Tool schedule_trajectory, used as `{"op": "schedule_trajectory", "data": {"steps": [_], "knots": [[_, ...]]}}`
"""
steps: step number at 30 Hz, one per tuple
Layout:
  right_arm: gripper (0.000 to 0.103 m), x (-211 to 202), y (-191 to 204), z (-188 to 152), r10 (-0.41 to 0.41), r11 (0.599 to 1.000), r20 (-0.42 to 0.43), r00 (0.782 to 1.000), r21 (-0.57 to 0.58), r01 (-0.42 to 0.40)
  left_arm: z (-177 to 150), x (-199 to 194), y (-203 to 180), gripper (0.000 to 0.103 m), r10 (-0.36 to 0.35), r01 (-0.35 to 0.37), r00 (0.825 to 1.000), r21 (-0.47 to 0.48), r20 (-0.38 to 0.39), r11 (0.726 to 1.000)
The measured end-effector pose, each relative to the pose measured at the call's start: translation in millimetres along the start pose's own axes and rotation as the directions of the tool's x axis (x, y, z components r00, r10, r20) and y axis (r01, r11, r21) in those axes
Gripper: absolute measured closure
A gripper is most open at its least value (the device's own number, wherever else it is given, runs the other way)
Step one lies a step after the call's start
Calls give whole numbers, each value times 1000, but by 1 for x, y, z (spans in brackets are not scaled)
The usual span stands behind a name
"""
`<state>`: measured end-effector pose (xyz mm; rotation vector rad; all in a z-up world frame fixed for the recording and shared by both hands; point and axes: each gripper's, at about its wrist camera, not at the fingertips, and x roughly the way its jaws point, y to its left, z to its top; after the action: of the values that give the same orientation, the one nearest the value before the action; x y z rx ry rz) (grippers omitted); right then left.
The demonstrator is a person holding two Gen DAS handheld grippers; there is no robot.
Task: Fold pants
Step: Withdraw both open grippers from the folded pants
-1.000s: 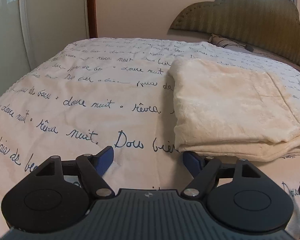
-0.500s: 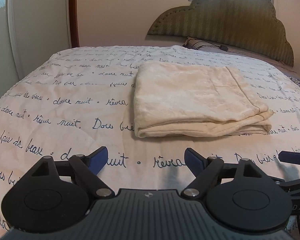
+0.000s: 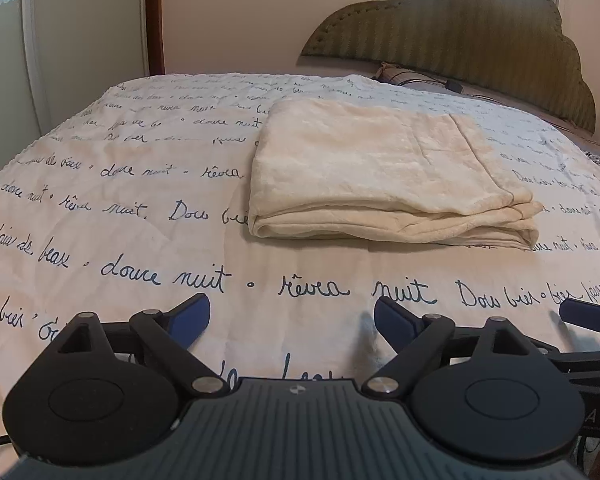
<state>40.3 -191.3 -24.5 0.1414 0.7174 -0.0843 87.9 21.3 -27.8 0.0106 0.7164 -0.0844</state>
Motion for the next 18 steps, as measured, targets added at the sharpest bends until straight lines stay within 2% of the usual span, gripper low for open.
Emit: {"op": "schedule_trajectory", "data": {"steps": [12,16,18], "knots": [[0,13,5,-12,-60,997,-10,998,-53,59,-5,2,-3,10,-3,3,1000,5,-4,1000],[0,13,5,-13,-58,996,-11,998,-69,58,-5,0,0,10,-15,15,1000,4,6,1000],[0,5,1,-10,-29,996,17,999,-85,30,-2,-1,2,10,-17,17,1000,25,22,1000]]}}
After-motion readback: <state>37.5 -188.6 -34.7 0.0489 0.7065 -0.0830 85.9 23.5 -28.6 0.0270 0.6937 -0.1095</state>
